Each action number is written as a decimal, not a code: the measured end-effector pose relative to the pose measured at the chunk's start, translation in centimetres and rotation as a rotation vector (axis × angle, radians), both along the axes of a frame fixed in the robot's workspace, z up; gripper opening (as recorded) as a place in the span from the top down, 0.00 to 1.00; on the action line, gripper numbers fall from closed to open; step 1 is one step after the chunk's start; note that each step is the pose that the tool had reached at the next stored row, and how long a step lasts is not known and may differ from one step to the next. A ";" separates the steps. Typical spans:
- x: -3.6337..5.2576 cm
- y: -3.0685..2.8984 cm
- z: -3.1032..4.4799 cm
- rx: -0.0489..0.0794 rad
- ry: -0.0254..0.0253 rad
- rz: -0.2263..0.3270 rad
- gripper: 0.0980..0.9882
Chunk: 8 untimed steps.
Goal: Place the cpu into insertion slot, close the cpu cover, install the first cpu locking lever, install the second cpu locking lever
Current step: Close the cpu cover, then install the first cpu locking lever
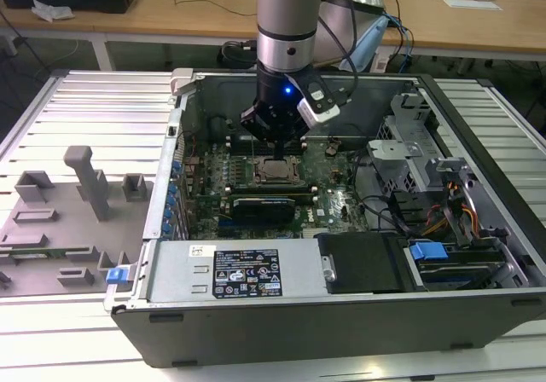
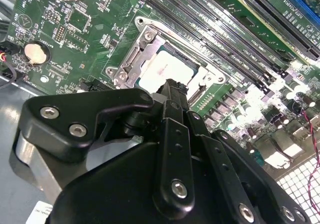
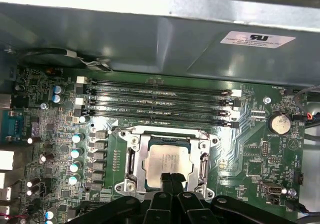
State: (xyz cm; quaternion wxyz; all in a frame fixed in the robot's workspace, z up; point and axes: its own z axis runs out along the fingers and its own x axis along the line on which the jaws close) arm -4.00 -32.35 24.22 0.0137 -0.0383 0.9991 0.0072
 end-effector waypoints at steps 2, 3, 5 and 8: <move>0.00 0.00 0.00 0.000 -0.0001 0.000 0.99; 0.00 0.00 0.00 0.000 -0.0001 0.000 0.99; 0.00 0.00 0.00 0.000 0.0000 -0.001 0.99; 0.00 0.00 0.00 0.000 -0.0001 -0.001 0.99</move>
